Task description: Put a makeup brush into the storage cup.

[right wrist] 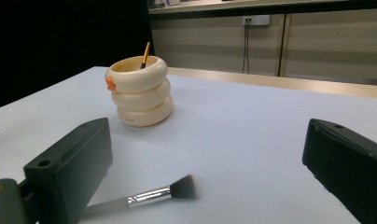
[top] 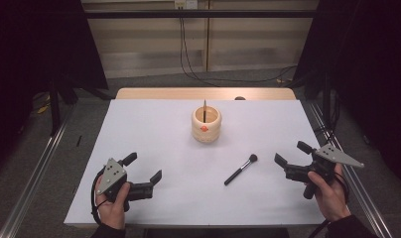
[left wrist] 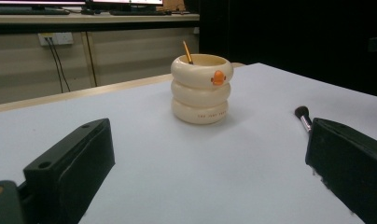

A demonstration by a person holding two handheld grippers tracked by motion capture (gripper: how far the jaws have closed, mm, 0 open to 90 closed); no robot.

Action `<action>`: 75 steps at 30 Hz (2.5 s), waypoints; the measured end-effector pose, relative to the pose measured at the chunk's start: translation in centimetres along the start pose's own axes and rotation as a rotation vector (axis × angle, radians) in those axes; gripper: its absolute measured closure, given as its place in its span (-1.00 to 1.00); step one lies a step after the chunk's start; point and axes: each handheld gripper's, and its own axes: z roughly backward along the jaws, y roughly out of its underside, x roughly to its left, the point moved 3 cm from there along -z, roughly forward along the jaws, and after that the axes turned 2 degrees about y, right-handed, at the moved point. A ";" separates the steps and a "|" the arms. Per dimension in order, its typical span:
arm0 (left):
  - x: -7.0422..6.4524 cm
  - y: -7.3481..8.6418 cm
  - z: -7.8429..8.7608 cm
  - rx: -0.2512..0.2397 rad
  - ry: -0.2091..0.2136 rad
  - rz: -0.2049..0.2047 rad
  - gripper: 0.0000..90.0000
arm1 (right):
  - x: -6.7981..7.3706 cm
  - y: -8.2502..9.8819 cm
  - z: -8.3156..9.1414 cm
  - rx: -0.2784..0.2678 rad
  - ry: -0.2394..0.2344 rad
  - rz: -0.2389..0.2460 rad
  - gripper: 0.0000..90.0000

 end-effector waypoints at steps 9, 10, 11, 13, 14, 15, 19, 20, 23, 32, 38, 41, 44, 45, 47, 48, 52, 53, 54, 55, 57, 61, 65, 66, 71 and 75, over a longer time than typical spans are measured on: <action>-0.1 -0.1 0.1 -0.004 0.001 -0.004 -0.98 | -0.9 1.3 2.7 -0.006 0.047 -0.031 -0.97; -0.1 -0.1 0.1 -0.005 0.004 -0.003 -0.98 | -1.0 1.5 2.9 -0.008 0.052 -0.037 -0.98; -0.2 -0.1 0.1 -0.003 0.000 -0.004 -0.98 | -1.1 1.7 3.1 -0.005 0.051 -0.032 -0.98; -0.2 -0.2 0.1 -0.006 0.007 -0.009 -0.98 | -1.2 2.0 3.3 -0.005 0.051 -0.045 -0.98; -0.2 -0.2 0.1 -0.010 0.005 -0.005 -0.98 | -1.2 2.0 3.4 -0.005 0.055 -0.046 -0.98; -0.3 -0.2 0.2 -0.010 0.005 -0.003 -0.98 | -1.2 2.1 3.4 -0.004 0.056 -0.050 -0.98; -0.3 -0.2 0.2 -0.010 0.006 0.000 -0.98 | -1.3 2.1 3.5 -0.009 0.053 -0.050 -0.98; -0.3 -0.2 0.2 -0.010 0.006 -0.002 -0.98 | -1.3 2.1 3.5 -0.013 0.060 -0.051 -0.99; -0.3 -0.2 0.1 -0.011 0.005 -0.003 -0.98 | -1.4 2.2 3.5 -0.005 0.051 -0.057 -0.99; -0.1 -0.1 0.2 -0.004 0.004 -0.004 -0.98 | -1.3 2.2 3.2 0.009 0.037 -0.030 -0.99; -0.3 -0.2 0.2 -0.009 0.005 -0.004 -0.98 | -1.0 2.2 3.1 0.016 0.024 0.013 -0.98; -0.2 -0.2 0.2 -0.009 0.004 -0.011 -0.98 | -0.9 2.1 3.0 0.011 0.023 0.007 -0.95; -0.1 -0.2 0.2 -0.006 0.005 -0.014 -0.98 | -0.7 1.9 2.8 0.009 0.019 0.008 -0.92; -0.1 -0.2 0.2 -0.006 0.001 -0.009 -0.98 | -0.6 1.7 2.7 0.007 0.018 0.008 -0.90; -0.1 -0.2 0.2 -0.006 0.006 -0.012 -0.98 | -0.6 1.4 2.4 0.014 0.017 0.009 -0.89; -0.1 -0.2 0.2 -0.008 0.004 -0.012 -0.98 | -0.5 1.2 2.2 0.017 0.000 -0.005 -0.89; -0.2 -0.2 0.1 -0.005 0.007 -0.007 -0.98 | -0.3 0.7 1.5 0.034 -0.037 0.015 -0.89; -0.2 -0.2 0.1 -0.004 0.007 -0.008 -0.98 | -0.3 0.7 1.4 0.036 -0.041 0.027 -0.89; -0.2 -0.2 0.1 -0.006 0.005 -0.010 -0.98 | -0.3 0.5 1.3 0.035 -0.045 0.020 -0.89; -0.2 -0.2 0.1 -0.008 0.006 -0.008 -0.98 | -0.2 0.3 1.1 0.030 -0.043 0.023 -0.89; -0.2 -0.2 0.1 -0.006 0.007 -0.010 -0.98 | -0.1 0.0 1.0 0.033 -0.048 0.035 -0.89; -0.2 -0.2 0.1 -0.008 0.008 -0.009 -0.98 | 0.2 -0.6 0.2 0.036 -0.036 0.071 -0.87; -0.2 -0.2 0.1 -0.003 0.003 -0.011 -0.98 | 0.4 -1.4 -0.5 0.033 -0.024 0.095 -0.84; -0.2 -0.2 0.1 -0.003 0.003 -0.010 -0.98 | 0.5 -1.6 -0.8 0.036 -0.026 0.088 -0.84; -0.2 -0.2 0.1 -0.007 0.006 -0.010 -0.98 | 1.1 -2.1 -2.1 0.049 -0.036 0.115 -0.84; -0.2 -0.2 0.1 -0.004 0.004 -0.013 -0.98 | 1.5 -2.6 -2.8 0.037 -0.041 0.118 -0.84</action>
